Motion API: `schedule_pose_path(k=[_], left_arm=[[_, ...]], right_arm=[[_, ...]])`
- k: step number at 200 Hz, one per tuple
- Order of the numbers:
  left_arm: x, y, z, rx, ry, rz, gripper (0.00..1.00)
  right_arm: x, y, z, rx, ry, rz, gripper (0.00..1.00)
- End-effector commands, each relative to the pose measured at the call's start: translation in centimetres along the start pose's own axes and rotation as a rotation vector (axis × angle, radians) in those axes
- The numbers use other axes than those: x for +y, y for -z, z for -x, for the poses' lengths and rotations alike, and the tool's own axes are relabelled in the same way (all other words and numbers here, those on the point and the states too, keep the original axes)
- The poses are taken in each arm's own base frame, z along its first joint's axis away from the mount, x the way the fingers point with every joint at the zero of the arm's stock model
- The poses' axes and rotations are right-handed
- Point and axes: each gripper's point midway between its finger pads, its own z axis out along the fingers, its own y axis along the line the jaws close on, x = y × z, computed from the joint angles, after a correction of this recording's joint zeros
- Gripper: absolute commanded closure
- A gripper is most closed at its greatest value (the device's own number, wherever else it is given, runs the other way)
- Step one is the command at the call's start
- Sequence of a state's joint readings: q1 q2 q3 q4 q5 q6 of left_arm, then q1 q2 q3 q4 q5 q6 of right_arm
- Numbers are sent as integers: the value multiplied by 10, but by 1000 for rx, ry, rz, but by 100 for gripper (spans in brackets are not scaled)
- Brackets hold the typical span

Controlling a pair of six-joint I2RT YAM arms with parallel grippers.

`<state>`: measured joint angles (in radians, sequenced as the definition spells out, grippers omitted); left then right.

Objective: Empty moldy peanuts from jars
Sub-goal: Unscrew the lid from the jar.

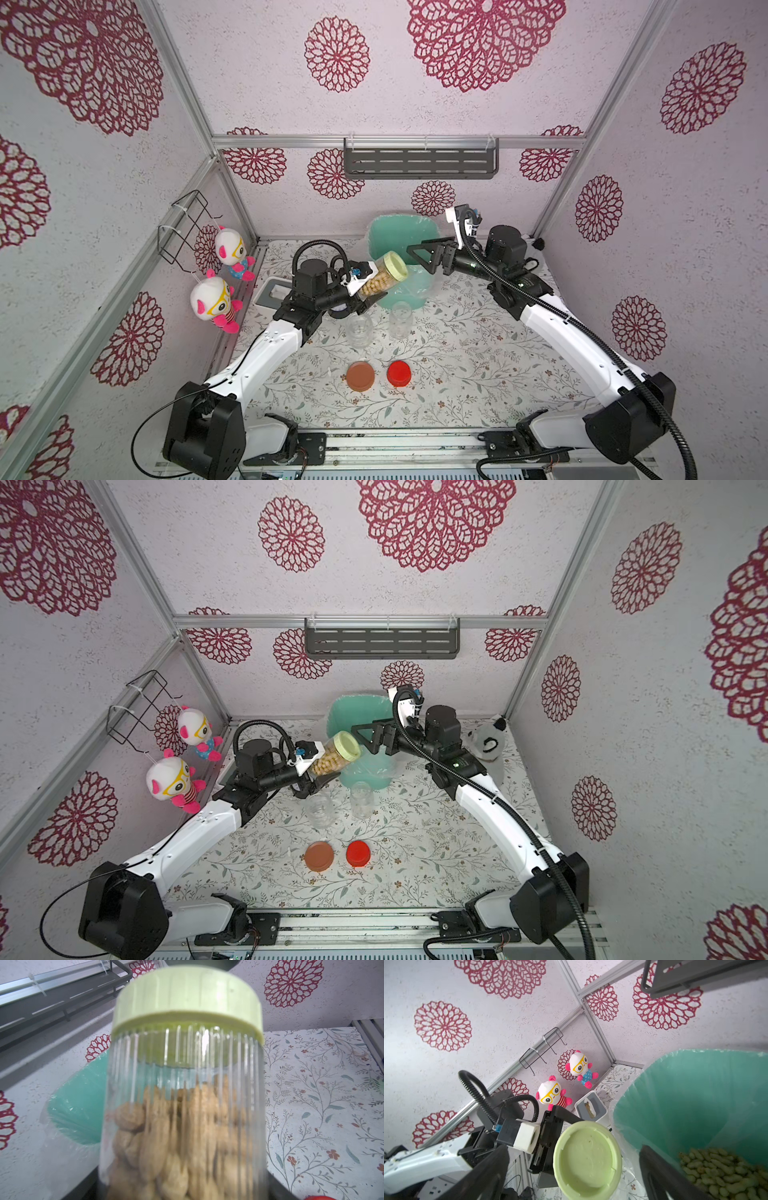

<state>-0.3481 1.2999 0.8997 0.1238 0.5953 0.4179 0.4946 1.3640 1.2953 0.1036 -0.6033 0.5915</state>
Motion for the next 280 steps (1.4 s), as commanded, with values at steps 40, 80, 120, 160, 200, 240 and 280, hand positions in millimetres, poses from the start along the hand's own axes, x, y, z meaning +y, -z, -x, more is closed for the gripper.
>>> schedule_pose_path(k=[40, 80, 120, 160, 200, 240, 280], left_arm=[[17, 16, 48, -133, -118, 100, 100], [16, 14, 47, -130, -118, 96, 100], [15, 14, 46, -127, -117, 91, 100], [15, 13, 45, -125, -117, 88, 100], [15, 13, 45, -124, -116, 88, 100], [15, 13, 45, -124, -116, 87, 100], [14, 12, 44, -121, -113, 79, 100]], right_arm=[[-12, -22, -9, 12, -159, -67, 1], [-2, -35, -19, 48, -153, -26, 1], [7, -38, -21, 52, -140, 16, 1], [10, -39, -24, 65, -140, 29, 1], [4, -43, -35, 109, -143, 8, 1], [7, -42, -34, 105, -121, 14, 1], [5, -42, -34, 102, -108, 5, 5]])
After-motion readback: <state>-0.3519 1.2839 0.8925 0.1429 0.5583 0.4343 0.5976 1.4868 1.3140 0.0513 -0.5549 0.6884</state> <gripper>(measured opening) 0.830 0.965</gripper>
